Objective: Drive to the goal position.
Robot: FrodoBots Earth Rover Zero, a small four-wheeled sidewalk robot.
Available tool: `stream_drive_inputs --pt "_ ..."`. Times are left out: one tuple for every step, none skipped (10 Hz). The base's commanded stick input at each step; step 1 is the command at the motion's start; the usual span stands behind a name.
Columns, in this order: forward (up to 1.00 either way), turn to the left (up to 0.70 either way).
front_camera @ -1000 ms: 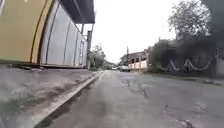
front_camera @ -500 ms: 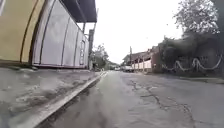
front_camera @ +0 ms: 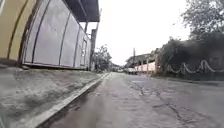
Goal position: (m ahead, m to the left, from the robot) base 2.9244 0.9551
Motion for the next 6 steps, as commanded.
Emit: stream_drive_inputs --pt "1.00 0.00" --pt "1.00 0.00" --pt "1.00 0.00" --pt "1.00 0.00" --pt "1.00 0.00" --pt "1.00 0.00"
